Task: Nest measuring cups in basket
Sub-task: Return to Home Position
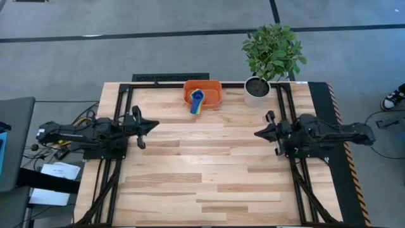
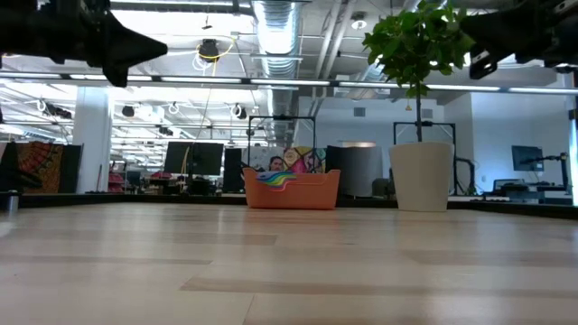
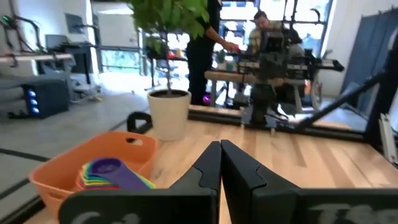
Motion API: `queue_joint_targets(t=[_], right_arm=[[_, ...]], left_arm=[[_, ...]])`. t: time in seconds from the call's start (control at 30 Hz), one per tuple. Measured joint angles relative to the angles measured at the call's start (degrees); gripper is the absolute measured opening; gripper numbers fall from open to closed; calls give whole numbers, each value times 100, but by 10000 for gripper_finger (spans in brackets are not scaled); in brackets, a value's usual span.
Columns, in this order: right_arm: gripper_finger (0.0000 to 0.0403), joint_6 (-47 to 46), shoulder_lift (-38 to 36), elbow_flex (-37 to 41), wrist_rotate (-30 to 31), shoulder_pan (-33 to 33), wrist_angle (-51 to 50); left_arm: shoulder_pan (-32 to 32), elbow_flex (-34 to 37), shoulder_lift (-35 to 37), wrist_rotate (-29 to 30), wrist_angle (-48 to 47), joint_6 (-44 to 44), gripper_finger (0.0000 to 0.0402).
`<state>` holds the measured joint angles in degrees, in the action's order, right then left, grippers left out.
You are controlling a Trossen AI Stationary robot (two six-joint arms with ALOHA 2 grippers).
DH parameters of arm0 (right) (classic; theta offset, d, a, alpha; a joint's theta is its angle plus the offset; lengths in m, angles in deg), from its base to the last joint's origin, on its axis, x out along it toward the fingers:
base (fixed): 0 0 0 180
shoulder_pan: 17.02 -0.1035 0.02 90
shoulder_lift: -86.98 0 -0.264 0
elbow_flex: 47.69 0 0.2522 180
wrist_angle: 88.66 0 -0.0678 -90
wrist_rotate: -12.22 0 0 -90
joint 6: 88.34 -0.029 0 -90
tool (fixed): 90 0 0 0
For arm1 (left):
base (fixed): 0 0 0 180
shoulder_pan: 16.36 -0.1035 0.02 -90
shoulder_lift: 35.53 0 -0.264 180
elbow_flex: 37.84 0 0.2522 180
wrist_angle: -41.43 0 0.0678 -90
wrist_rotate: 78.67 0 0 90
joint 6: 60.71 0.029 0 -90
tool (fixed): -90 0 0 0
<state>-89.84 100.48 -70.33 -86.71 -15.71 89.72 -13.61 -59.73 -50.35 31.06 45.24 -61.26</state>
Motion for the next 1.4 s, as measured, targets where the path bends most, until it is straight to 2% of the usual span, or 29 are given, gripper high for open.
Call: queue_joint_targets(t=[0.13,0.27,0.37,0.57,0.7,0.93,1.03,1.2,1.4], right_arm=[[6,7,-683,-2,0,64,-616],[7,7,-1346,0,42,111,-1182],[9,43,-1343,5,149,113,-1203],[6,91,-1333,115,149,111,-1355],[11,-43,-1338,328,146,111,-1017],[9,-148,-1332,695,130,106,-108],[11,-150,-1339,814,133,106,210],[5,-157,-1336,822,129,106,200],[8,-217,-1336,822,135,106,215]], left_arm=[[-2,0,476,55,-107,217,0],[-2,0,1029,112,-793,267,0],[-2,0,1360,258,-1268,178,0],[-2,0,1451,315,-1272,352,0],[-2,0,1459,278,-1577,219,0],[-2,0,1458,-68,-1559,80,0],[-2,128,1460,-85,-1333,82,0],[-2,744,1459,-200,-310,-112,0],[-2,737,1457,-202,-480,-103,0]])
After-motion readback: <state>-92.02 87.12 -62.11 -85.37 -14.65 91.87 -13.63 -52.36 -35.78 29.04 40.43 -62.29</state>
